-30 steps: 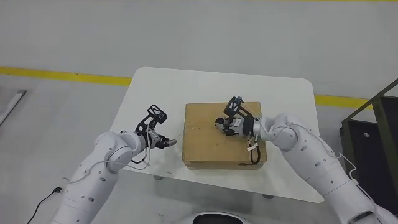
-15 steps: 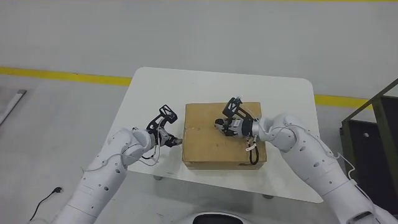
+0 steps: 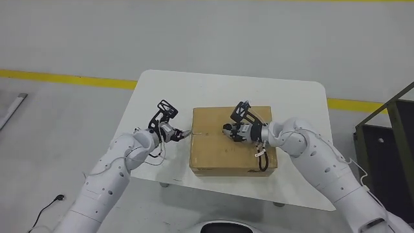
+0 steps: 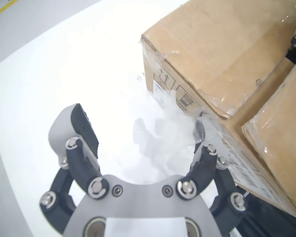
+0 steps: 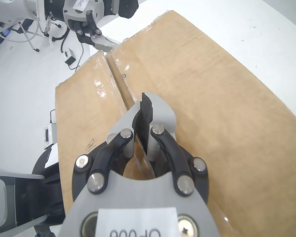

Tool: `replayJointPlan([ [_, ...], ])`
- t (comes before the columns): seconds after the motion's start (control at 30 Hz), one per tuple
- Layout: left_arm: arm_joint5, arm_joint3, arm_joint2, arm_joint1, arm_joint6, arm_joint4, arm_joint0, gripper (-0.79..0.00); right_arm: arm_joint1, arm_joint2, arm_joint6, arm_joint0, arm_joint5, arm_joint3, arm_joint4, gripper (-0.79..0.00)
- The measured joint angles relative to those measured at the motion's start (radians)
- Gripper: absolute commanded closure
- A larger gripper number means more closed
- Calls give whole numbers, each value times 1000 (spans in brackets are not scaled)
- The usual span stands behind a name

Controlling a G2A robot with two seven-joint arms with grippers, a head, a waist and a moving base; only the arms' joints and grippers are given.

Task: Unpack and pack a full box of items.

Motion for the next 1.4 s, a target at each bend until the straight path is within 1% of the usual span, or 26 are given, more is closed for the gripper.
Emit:
replayJointPlan([
  [0.13,28,-36,-18,5,44,50,24,-785,-4,-5,2,4,-3,5,0,0],
  [0.43,85,-92,-51,9,94,99,55,-785,-13,-15,6,15,-8,18,0,0],
  [0.63,81,-107,-53,5,91,97,50,-785,-17,-18,8,19,-9,23,-3,0],
  [0.83,42,-74,-52,-5,45,-6,26,-785,-20,-15,6,18,-7,24,-4,0],
  [0.93,42,-61,-50,-8,28,-25,14,-785,-19,-10,6,15,-7,22,-6,0],
  [1.03,39,-54,-44,-12,-13,-46,1,-785,-18,-6,8,12,-7,19,-7,0],
  [1.2,-9,-47,-37,-17,-66,-105,-19,-785,-18,-1,9,7,-6,13,-10,0],
  [1.4,-80,-69,-53,-14,-148,-204,-13,-785,-18,5,15,4,-5,12,-9,0],
])
